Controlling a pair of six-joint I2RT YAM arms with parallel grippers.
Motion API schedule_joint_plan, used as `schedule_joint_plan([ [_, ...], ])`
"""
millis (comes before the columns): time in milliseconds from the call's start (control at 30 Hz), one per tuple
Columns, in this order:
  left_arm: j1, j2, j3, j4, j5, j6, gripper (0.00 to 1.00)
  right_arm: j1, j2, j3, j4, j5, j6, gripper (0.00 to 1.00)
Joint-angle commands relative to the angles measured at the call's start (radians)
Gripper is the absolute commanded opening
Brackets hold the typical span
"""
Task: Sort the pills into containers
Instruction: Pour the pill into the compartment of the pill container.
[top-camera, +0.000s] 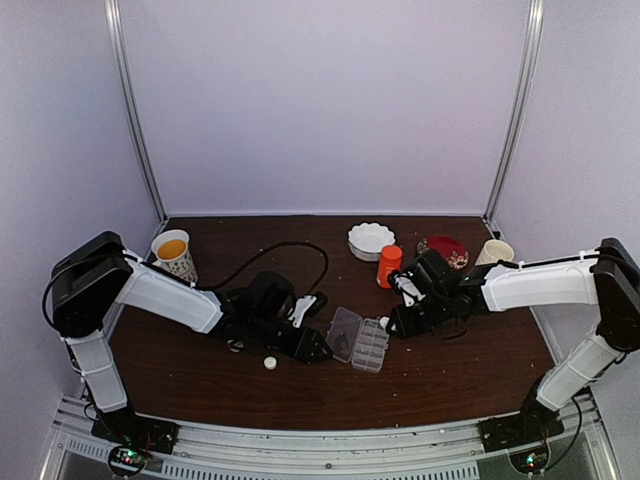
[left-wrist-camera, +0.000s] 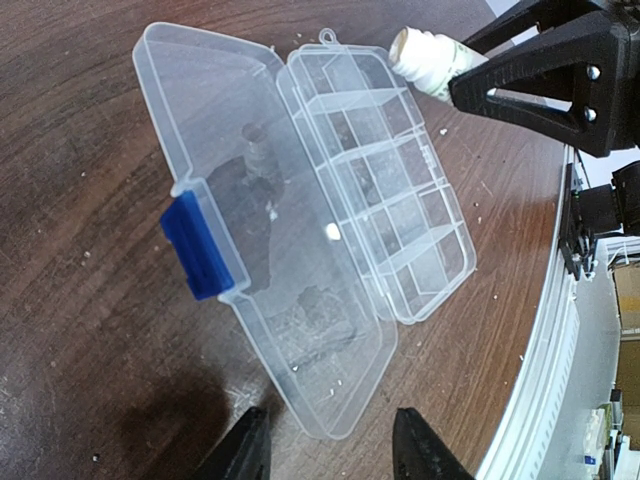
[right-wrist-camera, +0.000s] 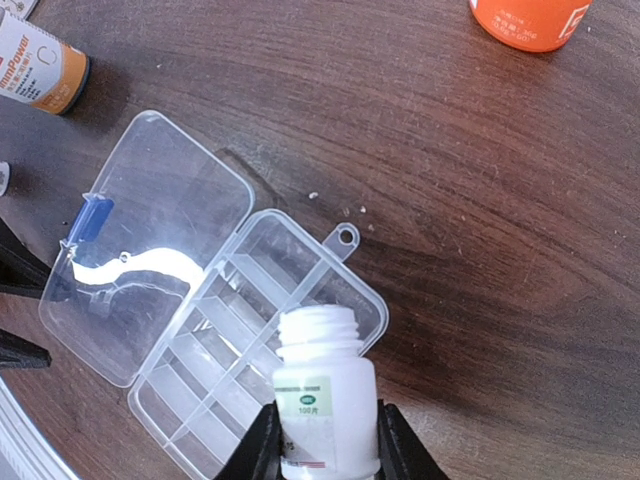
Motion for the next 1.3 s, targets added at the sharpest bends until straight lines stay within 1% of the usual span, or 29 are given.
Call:
schedule_joint_plan([
  [0, 0.004, 0.009, 0.005, 0.031, 0.002, 0.000, 0.45, -0.006, 0.015, 0.030, -0.037, 0.033, -0.025, 0.00],
  [267, 0.003, 0.012, 0.007, 0.028, 0.003, 0.001, 0.45, -0.006, 0.010, 0.017, -0.010, 0.012, -0.020, 0.00],
  [367, 0.003, 0.012, 0.007, 0.029, 0.003, 0.002, 0.45, -0.006, 0.036, 0.037, -0.045, 0.022, -0.025, 0.00],
  [500, 0.004, 0.013, 0.007, 0.029, 0.004, 0.000, 0.45, -0.006, 0.012, 0.007, 0.003, 0.006, -0.019, 0.00],
  [600, 0.004, 0.013, 0.008, 0.029, 0.003, 0.002, 0.45, -0.006, 0.053, 0.048, -0.059, 0.037, -0.030, 0.00],
  [733, 0.003, 0.015, 0.009, 0.029, 0.006, 0.002, 0.45, -0.006, 0.025, 0.009, 0.010, 0.001, -0.016, 0.00],
  [833, 0.003, 0.015, 0.008, 0.029, 0.006, 0.002, 0.45, -0.005, 0.047, 0.044, -0.040, 0.015, -0.027, 0.00],
  [933, 0.003, 0.014, 0.009, 0.029, 0.007, 0.003, 0.45, -0.006, 0.012, 0.012, 0.024, -0.008, -0.011, 0.00],
  [1033, 0.003, 0.015, 0.008, 0.030, 0.006, 0.002, 0.45, -0.005, 0.031, 0.048, -0.039, 0.013, -0.021, 0.00],
  [1100, 0.003, 0.014, 0.008, 0.030, 0.006, 0.002, 0.45, -0.005, 0.011, 0.023, 0.004, -0.013, -0.016, 0.00],
  [1167, 0.003, 0.015, 0.008, 0.031, 0.006, 0.002, 0.45, -0.006, -0.010, 0.005, 0.034, 0.000, -0.003, 0.00],
  [1233, 0.004, 0.014, 0.007, 0.032, 0.005, 0.002, 0.45, -0.006, 0.019, 0.042, -0.043, 0.026, -0.015, 0.00],
  [1267, 0.003, 0.014, 0.007, 0.033, 0.005, 0.002, 0.45, -0.006, 0.030, 0.055, -0.049, 0.018, -0.024, 0.00],
])
